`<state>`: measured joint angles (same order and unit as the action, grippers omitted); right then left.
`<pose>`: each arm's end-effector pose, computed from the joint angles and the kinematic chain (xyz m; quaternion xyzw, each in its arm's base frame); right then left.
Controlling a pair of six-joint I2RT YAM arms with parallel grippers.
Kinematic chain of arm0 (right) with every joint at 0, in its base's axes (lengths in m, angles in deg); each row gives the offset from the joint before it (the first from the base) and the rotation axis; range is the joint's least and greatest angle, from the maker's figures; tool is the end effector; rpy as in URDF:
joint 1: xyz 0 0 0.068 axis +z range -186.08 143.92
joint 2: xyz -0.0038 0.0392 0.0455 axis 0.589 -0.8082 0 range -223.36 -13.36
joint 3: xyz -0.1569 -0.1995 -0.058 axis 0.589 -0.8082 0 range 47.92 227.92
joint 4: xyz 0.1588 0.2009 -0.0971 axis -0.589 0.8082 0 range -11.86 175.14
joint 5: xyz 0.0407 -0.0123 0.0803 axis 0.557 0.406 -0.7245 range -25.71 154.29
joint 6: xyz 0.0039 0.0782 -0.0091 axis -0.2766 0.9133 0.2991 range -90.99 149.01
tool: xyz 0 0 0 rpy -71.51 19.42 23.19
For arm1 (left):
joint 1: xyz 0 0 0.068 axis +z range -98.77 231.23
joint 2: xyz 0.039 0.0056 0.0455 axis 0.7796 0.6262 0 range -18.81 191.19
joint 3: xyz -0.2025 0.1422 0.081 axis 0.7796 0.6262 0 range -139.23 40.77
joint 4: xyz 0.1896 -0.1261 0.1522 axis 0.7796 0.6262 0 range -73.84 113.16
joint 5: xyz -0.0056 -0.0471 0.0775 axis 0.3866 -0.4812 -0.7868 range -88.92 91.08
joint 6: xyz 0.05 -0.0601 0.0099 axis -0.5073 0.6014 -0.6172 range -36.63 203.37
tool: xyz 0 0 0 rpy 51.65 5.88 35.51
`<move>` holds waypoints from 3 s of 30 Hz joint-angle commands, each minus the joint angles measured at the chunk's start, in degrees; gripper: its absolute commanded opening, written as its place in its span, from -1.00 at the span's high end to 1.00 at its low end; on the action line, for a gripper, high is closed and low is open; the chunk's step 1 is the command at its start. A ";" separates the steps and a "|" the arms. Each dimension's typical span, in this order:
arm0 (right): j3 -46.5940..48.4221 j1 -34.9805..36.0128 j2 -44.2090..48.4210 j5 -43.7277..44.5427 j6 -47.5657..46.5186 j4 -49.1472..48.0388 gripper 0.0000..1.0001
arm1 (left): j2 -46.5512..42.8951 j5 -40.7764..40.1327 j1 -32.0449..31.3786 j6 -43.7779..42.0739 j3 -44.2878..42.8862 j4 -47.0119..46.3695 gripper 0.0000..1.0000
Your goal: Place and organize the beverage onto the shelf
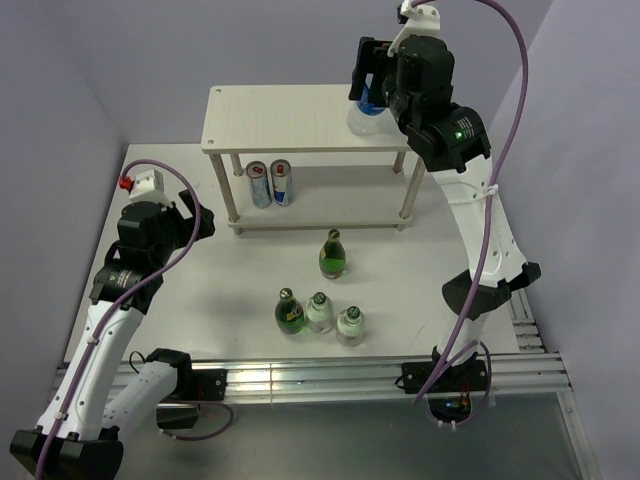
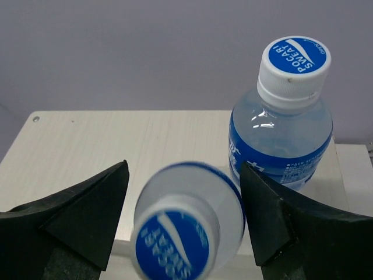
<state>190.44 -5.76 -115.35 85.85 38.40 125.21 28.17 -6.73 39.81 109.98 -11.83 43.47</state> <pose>0.3280 0.1630 0.5569 -0.0107 0.7436 0.0908 0.6623 0.2281 -0.0365 0.3300 -0.1471 0.8133 -0.1292 0.5480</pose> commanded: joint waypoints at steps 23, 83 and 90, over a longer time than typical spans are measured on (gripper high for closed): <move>-4.36 -0.36 -2.33 1.29 0.37 -17.10 -0.20 | -0.40 0.61 0.43 -0.86 -0.84 -0.94 -0.84; -67.25 21.15 43.88 11.93 10.99 -25.54 -0.99 | -0.13 8.80 -5.61 -3.06 -0.31 -3.41 -0.87; -89.58 26.27 57.77 12.01 19.43 -21.06 -0.99 | -0.31 -25.02 -36.00 7.21 -3.39 6.87 -0.85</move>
<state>105.99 19.20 -58.76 96.19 52.84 102.59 28.72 -13.90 11.87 111.31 -12.34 45.48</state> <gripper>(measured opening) 0.993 0.928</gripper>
